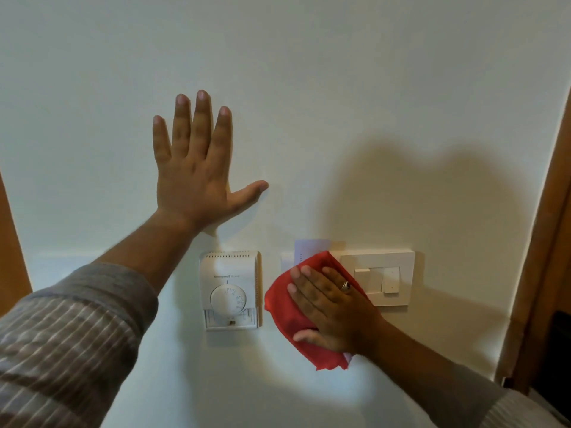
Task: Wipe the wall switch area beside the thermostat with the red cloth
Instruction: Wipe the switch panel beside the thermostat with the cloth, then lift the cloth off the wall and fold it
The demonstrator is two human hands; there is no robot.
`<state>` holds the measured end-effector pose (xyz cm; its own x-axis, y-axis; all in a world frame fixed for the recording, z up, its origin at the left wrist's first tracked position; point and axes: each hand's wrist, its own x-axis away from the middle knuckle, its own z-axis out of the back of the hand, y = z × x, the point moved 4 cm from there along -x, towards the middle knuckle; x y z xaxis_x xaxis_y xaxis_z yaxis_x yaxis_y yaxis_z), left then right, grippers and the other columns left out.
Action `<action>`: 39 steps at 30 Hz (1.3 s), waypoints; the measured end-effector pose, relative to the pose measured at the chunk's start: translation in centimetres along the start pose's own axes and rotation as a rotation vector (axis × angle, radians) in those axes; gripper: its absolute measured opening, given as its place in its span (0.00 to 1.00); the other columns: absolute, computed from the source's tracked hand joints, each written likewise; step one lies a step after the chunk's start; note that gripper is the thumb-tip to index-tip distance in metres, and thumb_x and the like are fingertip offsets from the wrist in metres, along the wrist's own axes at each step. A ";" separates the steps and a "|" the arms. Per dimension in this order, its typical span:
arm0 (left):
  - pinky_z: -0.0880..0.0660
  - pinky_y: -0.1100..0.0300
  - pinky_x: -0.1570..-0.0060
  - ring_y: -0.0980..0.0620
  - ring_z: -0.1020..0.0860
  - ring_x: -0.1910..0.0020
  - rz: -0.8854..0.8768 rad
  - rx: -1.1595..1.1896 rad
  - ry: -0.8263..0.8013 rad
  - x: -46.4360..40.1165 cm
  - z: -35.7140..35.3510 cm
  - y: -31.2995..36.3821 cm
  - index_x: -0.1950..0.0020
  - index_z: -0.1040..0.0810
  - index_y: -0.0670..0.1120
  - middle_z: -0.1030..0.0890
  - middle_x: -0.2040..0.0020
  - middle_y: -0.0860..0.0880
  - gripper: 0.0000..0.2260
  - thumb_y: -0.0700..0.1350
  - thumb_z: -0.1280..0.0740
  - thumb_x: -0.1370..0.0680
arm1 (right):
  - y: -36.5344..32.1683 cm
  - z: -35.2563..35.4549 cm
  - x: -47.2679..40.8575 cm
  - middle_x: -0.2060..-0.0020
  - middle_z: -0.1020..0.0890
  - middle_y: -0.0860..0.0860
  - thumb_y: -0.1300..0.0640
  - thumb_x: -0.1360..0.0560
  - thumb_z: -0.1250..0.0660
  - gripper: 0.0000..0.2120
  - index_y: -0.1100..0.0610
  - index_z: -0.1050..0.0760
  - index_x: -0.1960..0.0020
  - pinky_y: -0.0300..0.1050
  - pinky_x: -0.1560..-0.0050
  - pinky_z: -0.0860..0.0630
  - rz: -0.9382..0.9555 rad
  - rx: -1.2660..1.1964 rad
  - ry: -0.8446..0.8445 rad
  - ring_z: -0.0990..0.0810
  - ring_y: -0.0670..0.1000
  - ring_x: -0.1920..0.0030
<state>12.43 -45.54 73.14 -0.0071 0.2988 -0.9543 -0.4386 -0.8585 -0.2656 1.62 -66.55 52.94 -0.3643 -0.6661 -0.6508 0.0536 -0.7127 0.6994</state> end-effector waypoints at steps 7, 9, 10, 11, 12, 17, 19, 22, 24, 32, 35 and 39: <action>0.50 0.28 0.24 0.30 0.47 0.19 0.007 0.018 -0.032 0.0 0.1 0.2 0.17 0.50 0.42 0.46 0.18 0.33 0.49 0.76 0.47 0.25 | 0.8 1.2 1.6 0.24 0.35 0.58 0.52 0.15 0.44 0.21 0.59 0.36 0.24 0.54 0.20 0.46 -0.090 -0.070 0.050 0.37 0.57 0.23; 0.49 0.28 0.24 0.30 0.47 0.19 0.003 0.009 -0.026 -0.1 0.0 0.0 0.17 0.50 0.42 0.46 0.18 0.33 0.49 0.76 0.46 0.25 | 0.7 1.7 0.5 0.27 0.29 0.58 0.56 0.14 0.46 0.18 0.60 0.30 0.27 0.56 0.22 0.41 -0.112 -0.107 0.096 0.33 0.59 0.24; 0.49 0.28 0.24 0.29 0.46 0.20 0.006 0.000 -0.027 -0.1 -0.1 -0.1 0.17 0.50 0.42 0.45 0.18 0.33 0.50 0.76 0.46 0.25 | 0.7 2.0 -0.1 0.29 0.26 0.59 0.57 0.15 0.44 0.17 0.60 0.27 0.29 0.57 0.22 0.39 -0.130 -0.104 0.117 0.31 0.60 0.26; 0.49 0.28 0.24 0.29 0.46 0.20 0.007 -0.002 -0.035 0.0 -0.1 0.0 0.17 0.50 0.42 0.45 0.18 0.33 0.50 0.76 0.45 0.26 | 0.6 2.1 -0.6 0.32 0.22 0.59 0.58 0.15 0.42 0.16 0.61 0.23 0.32 0.58 0.23 0.38 -0.153 -0.090 0.142 0.29 0.61 0.28; 0.49 0.28 0.24 0.29 0.46 0.20 0.007 -0.001 -0.046 0.0 -0.2 0.0 0.17 0.50 0.42 0.45 0.18 0.33 0.50 0.76 0.45 0.26 | 0.5 2.2 -0.9 0.37 0.20 0.59 0.59 0.16 0.40 0.14 0.61 0.21 0.35 0.58 0.24 0.38 -0.173 -0.078 0.170 0.27 0.62 0.30; 0.49 0.27 0.25 0.27 0.45 0.20 0.059 0.048 -0.171 0.3 1.3 0.8 0.18 0.45 0.38 0.44 0.19 0.30 0.48 0.74 0.45 0.24 | 0.2 4.0 -1.8 0.53 0.16 0.58 0.64 0.17 0.39 0.12 0.62 0.16 0.45 0.59 0.26 0.34 -0.236 -0.158 0.225 0.23 0.61 0.39; 0.49 0.29 0.24 0.26 0.47 0.20 0.071 0.269 -0.181 2.7 2.7 2.4 0.19 0.42 0.37 0.45 0.20 0.28 0.47 0.72 0.42 0.24 | 0.8 4.9 -2.0 0.52 0.17 0.58 0.64 0.17 0.39 0.12 0.63 0.16 0.46 0.61 0.28 0.32 -0.275 -0.217 0.250 0.22 0.61 0.40; 0.45 0.35 0.21 0.34 0.48 0.18 0.041 0.689 -0.228 10.3 6.6 6.7 0.21 0.35 0.42 0.44 0.19 0.35 0.43 0.71 0.36 0.25 | 1.3 7.0 -3.5 0.48 0.24 0.57 0.65 0.21 0.34 0.08 0.64 0.18 0.45 0.62 0.27 0.33 -0.285 -0.312 0.329 0.23 0.62 0.40; 0.38 0.45 0.21 0.46 0.41 0.18 0.162 0.931 -0.394 14.3 8.5 8.6 0.23 0.30 0.49 0.36 0.19 0.46 0.36 0.66 0.31 0.26 | 1.1 8.6 -5.3 0.48 0.24 0.57 0.66 0.21 0.32 0.08 0.64 0.19 0.43 0.63 0.27 0.34 -0.296 -0.355 0.364 0.24 0.62 0.39; 0.22 0.69 0.59 0.60 0.17 0.54 0.933 1.544 -0.496 17.6 10.9 5.1 0.50 0.20 0.60 0.15 0.53 0.58 0.06 0.50 0.36 0.18 | -4.3 12.8 -10.0 0.32 0.27 0.60 0.44 0.24 0.31 0.32 0.59 0.32 0.26 0.51 0.28 0.32 -0.957 -0.583 0.193 0.30 0.58 0.29; 0.20 0.67 0.59 0.60 0.16 0.52 1.016 1.630 -0.545 19.5 12.2 2.3 0.47 0.21 0.62 0.15 0.51 0.59 0.09 0.49 0.38 0.16 | -11.1 12.4 -9.6 0.35 0.22 0.52 0.31 0.29 0.36 0.36 0.50 0.31 0.28 0.46 0.40 0.23 -1.661 -1.089 -0.028 0.21 0.48 0.41; 0.21 0.66 0.55 0.62 0.16 0.49 0.998 1.645 -0.672 22.2 13.2 -2.3 0.44 0.22 0.65 0.15 0.47 0.61 0.08 0.51 0.38 0.16 | -17.8 12.7 -11.5 0.53 0.14 0.50 0.41 0.23 0.32 0.15 0.52 0.20 0.47 0.48 0.53 0.17 -1.900 -1.298 0.043 0.15 0.50 0.54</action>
<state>1.39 -31.40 54.36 -0.8060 0.4650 -0.3663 -0.3028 0.2078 0.9301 -6.99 -43.43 51.77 -0.6927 0.7098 -0.1276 0.1607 -0.0205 -0.9868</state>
